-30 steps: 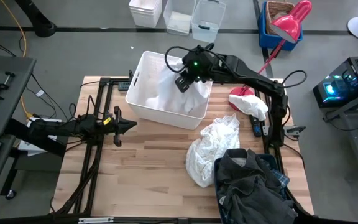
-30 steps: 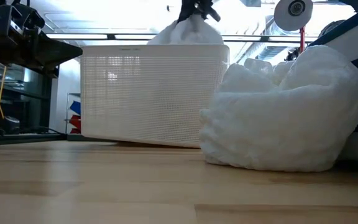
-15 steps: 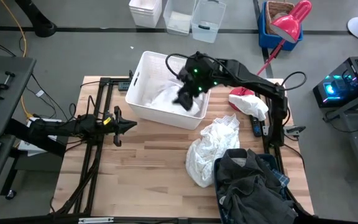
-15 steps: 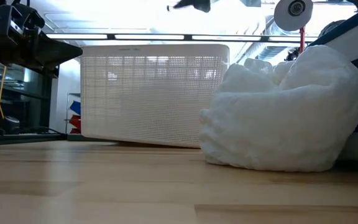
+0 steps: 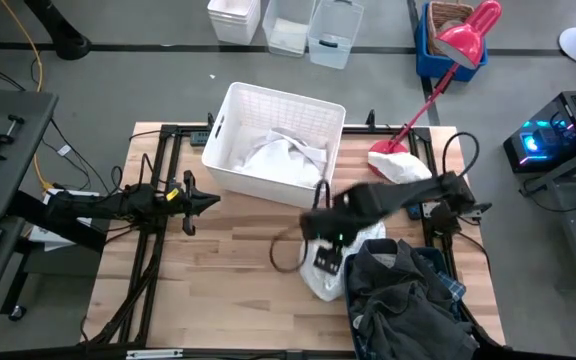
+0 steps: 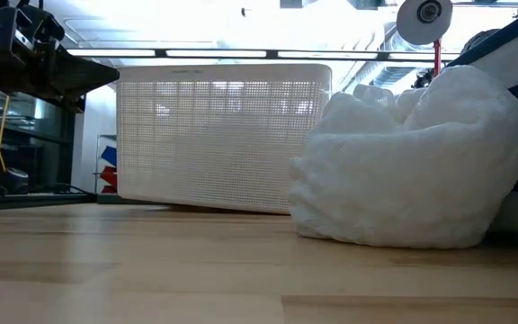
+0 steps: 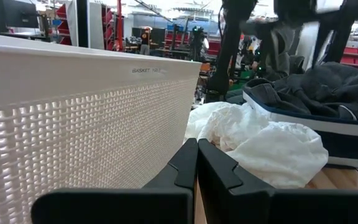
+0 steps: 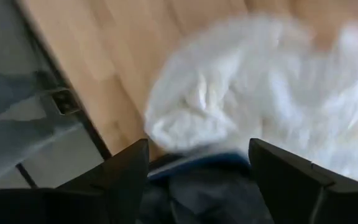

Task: Sort clothes
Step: Put the white cloth into the white laundry bin

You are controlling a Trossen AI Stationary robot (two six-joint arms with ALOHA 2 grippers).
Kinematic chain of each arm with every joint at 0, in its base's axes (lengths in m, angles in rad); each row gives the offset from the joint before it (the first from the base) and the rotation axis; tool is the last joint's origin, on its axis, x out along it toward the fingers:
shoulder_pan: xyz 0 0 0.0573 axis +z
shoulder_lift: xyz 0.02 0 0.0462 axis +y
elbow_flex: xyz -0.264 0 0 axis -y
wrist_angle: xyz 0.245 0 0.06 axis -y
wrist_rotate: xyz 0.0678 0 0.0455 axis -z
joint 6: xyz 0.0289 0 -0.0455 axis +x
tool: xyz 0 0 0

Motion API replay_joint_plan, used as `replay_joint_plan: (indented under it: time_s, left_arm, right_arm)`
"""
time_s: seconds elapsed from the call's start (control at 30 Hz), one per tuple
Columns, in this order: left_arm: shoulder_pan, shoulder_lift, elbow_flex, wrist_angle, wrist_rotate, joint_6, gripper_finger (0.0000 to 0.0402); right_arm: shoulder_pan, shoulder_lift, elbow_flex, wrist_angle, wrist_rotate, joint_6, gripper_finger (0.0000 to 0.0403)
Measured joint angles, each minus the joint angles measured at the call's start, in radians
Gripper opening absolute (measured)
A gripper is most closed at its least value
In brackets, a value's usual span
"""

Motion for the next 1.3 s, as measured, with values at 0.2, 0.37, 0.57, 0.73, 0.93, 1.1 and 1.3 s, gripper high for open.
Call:
replay_joint_plan:
  time_s: [0.2, 0.37, 0.57, 0.73, 0.93, 1.1, 1.3]
  left_arm:
    - [0.000, 0.000, 0.000, 0.001, 0.000, 0.000, 0.0000]
    - [0.000, 0.000, 0.000, 0.000, 0.000, 0.000, 0.0000]
    - [0.000, 0.000, 0.000, 0.000, 0.000, 0.000, 0.0000]
    - [0.000, 0.000, 0.000, -0.001, 0.000, 0.000, 0.0000]
    - [0.000, 0.000, 0.000, 0.000, 0.000, 0.000, 0.0000]
    - [0.000, 0.000, 0.000, 0.000, 0.000, 0.000, 0.0000]
    - [0.000, 0.000, 0.000, 0.000, 0.000, 0.000, 0.0000]
  right_arm:
    - [0.022, 0.001, -0.273, -0.003, 0.030, 0.212, 0.0270]
    - [-0.028, 0.001, -0.399, 0.032, 0.115, 0.288, 0.0270]
    - [-0.064, 0.000, -0.593, 0.254, 0.041, 0.306, 0.0270]
    - [-0.066, -0.002, -0.777, 0.474, -0.009, 0.370, 0.0270]
    - [-0.051, -0.012, -0.918, 0.605, -0.022, 0.430, 0.0253]
    - [-0.023, -0.005, -0.892, 0.583, 0.023, 0.400, 0.0093]
    - [-0.005, 0.005, -0.703, 0.485, 0.056, 0.205, 0.0028]
